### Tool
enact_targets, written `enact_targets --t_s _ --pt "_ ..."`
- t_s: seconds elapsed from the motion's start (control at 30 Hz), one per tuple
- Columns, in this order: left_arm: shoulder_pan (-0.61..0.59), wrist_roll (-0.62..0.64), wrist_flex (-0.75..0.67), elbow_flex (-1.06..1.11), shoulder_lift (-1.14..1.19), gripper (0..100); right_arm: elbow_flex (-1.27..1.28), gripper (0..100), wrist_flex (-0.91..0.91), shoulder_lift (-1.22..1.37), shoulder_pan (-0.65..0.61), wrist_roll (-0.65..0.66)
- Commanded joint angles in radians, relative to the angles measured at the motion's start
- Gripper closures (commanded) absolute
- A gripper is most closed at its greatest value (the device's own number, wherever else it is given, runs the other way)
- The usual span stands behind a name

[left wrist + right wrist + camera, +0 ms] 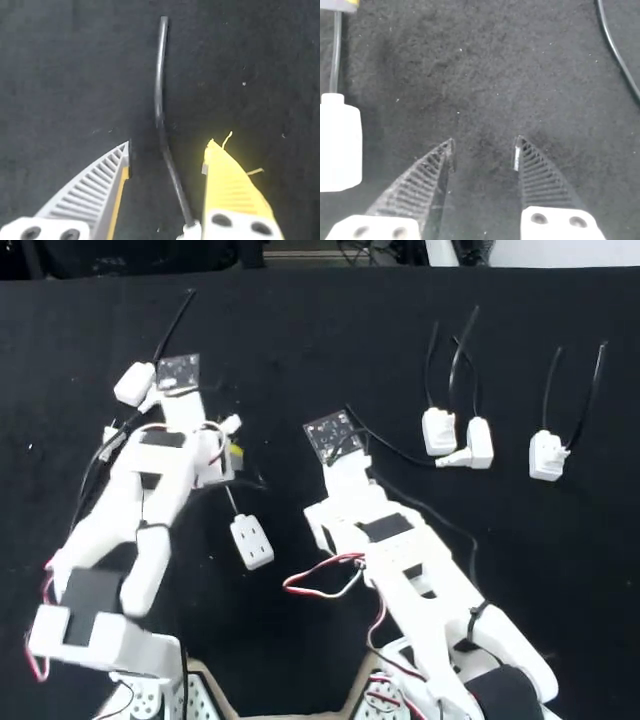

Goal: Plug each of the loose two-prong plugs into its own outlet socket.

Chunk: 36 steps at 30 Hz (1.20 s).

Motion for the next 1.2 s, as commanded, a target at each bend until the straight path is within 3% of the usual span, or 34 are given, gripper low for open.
enact_targets --t_s 0.0,0.17,0.43,0.67,0.9,1.03,1.17 --pt "-0.056 0.114 0.008 -0.099 0.087 76 -0.019 82.2 -0.025 -0.035 0.011 -0.009" --pt "-0.157 0.172 0.13 -0.154 0.104 76 -0.019 82.2 -0.025 -0.036 -0.009 -0.011" --pt "-0.265 0.149 0.359 -0.162 0.092 76 -0.018 82.2 -0.025 -0.031 -0.037 -0.009" --pt "-0.343 -0.002 0.519 -0.159 0.075 76 -0.018 82.2 -0.025 -0.033 -0.037 -0.009" --pt "-0.456 -0.175 0.603 -0.087 -0.175 76 -0.018 82.2 -0.023 -0.036 -0.037 -0.009" --pt "-0.483 -0.353 0.598 -0.117 -0.362 76 -0.018 82.2 -0.025 -0.035 -0.04 -0.009" --pt "-0.452 -0.523 0.583 -0.189 -0.353 76 -0.018 82.2 -0.025 -0.033 -0.038 -0.009"
